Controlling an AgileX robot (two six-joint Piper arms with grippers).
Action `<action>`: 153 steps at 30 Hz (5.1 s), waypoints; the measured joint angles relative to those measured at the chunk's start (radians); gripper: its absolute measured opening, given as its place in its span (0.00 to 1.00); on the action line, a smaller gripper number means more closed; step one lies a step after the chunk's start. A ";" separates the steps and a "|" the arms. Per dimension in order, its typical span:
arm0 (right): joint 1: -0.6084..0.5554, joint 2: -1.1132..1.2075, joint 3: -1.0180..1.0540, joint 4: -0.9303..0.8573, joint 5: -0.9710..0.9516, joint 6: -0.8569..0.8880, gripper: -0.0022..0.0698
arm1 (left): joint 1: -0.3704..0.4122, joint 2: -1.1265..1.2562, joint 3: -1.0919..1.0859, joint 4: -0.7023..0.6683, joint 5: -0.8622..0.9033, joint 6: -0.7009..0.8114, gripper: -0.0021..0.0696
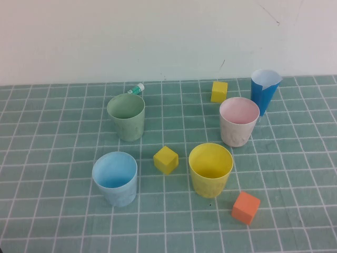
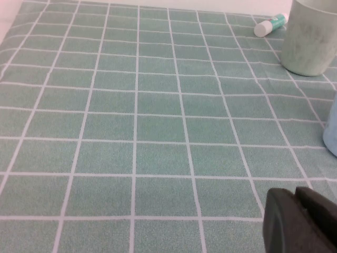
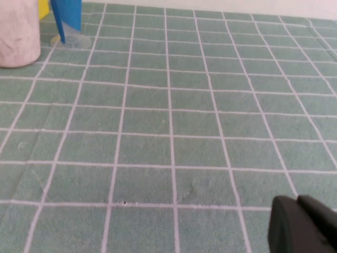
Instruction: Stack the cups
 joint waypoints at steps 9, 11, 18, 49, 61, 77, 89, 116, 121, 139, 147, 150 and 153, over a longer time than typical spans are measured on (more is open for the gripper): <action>0.000 0.000 0.000 0.000 0.000 0.000 0.03 | 0.000 0.000 0.000 0.000 0.000 0.000 0.03; 0.000 0.000 0.000 0.000 0.000 0.000 0.03 | 0.000 0.000 0.000 0.000 0.000 0.000 0.03; 0.000 0.000 0.000 0.000 0.000 0.000 0.03 | 0.000 0.000 0.000 0.000 0.000 0.000 0.03; 0.000 0.000 0.000 -0.032 -0.009 0.000 0.03 | 0.000 0.000 0.000 0.000 -0.026 0.026 0.03; 0.000 0.000 0.007 -0.046 -0.546 0.000 0.03 | 0.000 0.000 0.002 -0.004 -0.613 0.028 0.03; 0.000 0.000 -0.005 -0.056 -0.589 0.080 0.03 | 0.000 0.000 0.002 -0.063 -0.708 -0.101 0.03; 0.000 0.163 -0.375 -0.099 0.048 0.042 0.03 | 0.000 0.112 -0.373 -0.007 -0.015 -0.020 0.03; 0.000 0.598 -0.454 0.717 0.324 -1.110 0.03 | -0.069 1.282 -1.079 -0.451 0.500 0.702 0.38; 0.000 0.598 -0.452 0.723 0.322 -1.112 0.03 | -0.125 1.415 -1.095 -0.384 0.396 0.749 0.70; 0.000 0.599 -0.441 0.762 0.288 -1.145 0.03 | -0.147 1.656 -1.316 -0.290 0.525 0.626 0.05; 0.000 0.599 -0.441 0.762 0.286 -1.147 0.03 | -0.147 1.678 -1.672 -0.250 0.566 0.528 0.05; 0.000 0.599 -0.441 0.762 0.284 -1.149 0.03 | -0.147 1.729 -1.756 -0.224 0.564 0.499 0.05; 0.000 0.599 -0.441 0.762 0.284 -1.149 0.03 | -0.147 1.808 -1.811 -0.215 0.566 0.492 0.05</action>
